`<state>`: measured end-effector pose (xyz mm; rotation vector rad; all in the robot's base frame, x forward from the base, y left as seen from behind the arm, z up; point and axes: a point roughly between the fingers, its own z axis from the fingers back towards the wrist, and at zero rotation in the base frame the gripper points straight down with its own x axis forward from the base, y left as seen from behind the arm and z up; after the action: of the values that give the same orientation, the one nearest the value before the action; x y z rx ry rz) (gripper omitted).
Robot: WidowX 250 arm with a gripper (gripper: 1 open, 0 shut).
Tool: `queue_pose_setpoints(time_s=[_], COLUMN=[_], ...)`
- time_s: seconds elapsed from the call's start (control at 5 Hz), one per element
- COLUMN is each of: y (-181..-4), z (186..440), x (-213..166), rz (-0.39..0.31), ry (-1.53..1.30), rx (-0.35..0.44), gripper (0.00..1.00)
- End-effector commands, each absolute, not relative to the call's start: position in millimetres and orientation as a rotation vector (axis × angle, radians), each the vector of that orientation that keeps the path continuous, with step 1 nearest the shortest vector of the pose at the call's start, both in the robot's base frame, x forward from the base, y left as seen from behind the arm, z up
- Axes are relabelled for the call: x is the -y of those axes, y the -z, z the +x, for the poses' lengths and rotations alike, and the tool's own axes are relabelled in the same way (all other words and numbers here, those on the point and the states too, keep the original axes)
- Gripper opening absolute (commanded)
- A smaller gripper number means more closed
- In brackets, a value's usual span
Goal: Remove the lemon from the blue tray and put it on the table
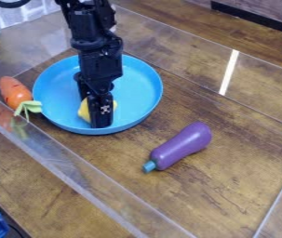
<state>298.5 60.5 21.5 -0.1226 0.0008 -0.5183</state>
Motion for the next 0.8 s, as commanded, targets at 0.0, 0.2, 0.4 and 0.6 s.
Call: queue_pose_setpoints(time_s=[0.0, 0.2, 0.4, 0.6], y=[-10.8, -8.4, -6.3, -4.1], z=[287, 282, 276, 271], x=[-52, -47, -42, -37], rz=[-0.173, -0.199, -0.229, -0.258], ry=[0.52, 0.519, 0.515, 0.512], rx=[-0.048, -0.07, -0.094, -0.12], gripper=[0.0, 0.0, 0.0, 0.0])
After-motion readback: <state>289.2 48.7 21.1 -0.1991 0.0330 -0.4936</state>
